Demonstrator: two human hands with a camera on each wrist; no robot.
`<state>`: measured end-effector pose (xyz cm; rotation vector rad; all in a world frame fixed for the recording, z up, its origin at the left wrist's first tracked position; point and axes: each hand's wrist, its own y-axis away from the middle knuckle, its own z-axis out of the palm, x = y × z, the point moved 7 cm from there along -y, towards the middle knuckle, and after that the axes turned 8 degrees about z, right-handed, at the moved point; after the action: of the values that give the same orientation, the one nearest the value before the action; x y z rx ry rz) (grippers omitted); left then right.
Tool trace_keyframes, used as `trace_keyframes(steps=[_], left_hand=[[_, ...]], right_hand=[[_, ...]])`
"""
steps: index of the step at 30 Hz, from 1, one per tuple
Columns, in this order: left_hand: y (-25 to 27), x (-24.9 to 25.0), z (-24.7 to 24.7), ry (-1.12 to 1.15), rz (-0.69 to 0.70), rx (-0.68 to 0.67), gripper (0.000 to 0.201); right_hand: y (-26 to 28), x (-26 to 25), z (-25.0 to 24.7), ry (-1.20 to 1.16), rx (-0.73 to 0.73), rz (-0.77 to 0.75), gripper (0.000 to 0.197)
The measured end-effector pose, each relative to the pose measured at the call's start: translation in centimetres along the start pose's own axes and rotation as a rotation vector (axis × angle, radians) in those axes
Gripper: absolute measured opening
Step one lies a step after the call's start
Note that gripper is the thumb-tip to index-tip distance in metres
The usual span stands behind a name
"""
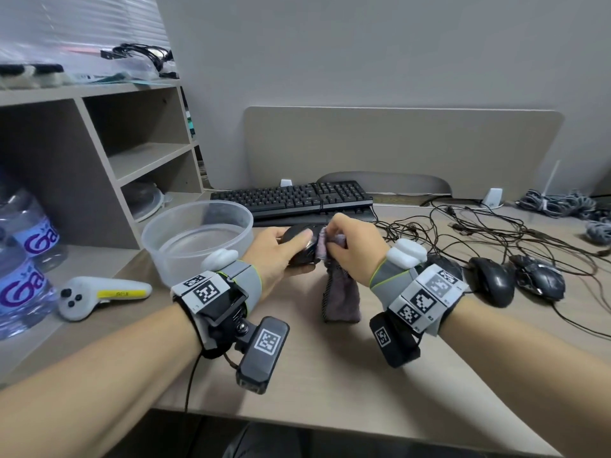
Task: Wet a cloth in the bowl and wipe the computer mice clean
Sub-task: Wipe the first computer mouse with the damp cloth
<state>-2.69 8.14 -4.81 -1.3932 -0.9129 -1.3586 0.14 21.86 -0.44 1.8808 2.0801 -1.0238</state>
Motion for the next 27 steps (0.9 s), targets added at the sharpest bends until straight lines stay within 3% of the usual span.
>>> trace_keyframes(steps=[3,8,12,15,19,22,27], left_hand=[[-0.5,-0.3,0.0,0.006,-0.040,0.045,0.019],[-0.5,-0.8,0.3,0.010,-0.066,0.059,0.020],[-0.8,-1.3,0.3,0.077,-0.102,0.080,0.020],[-0.7,-1.4,0.3,0.108,-0.116,0.096,0.022],[-0.7,-1.5,0.2,0.082,-0.107,0.093,0.023],[-0.5,-1.8,0.1,0.072,-0.117,0.111,0.020],[-0.6,-1.6,0.0,0.085,-0.111,0.119,0.023]], right_hand=[[1.3,-2.0,1.1,-0.017,-0.077,-0.116,0.013],[-0.2,0.3,0.3,0.022,-0.022,0.034,0.010],[1.0,-1.7,1.4,0.068,-0.097,-0.148,0.010],[0.5,-0.7,0.8,0.089,-0.069,-0.105,0.014],[1.6,-2.0,1.7,0.074,-0.122,-0.208,0.013],[0.5,-0.6,1.1,0.101,-0.105,-0.106,0.017],[1.7,-2.2,2.1,0.082,-0.179,-0.203,0.016]])
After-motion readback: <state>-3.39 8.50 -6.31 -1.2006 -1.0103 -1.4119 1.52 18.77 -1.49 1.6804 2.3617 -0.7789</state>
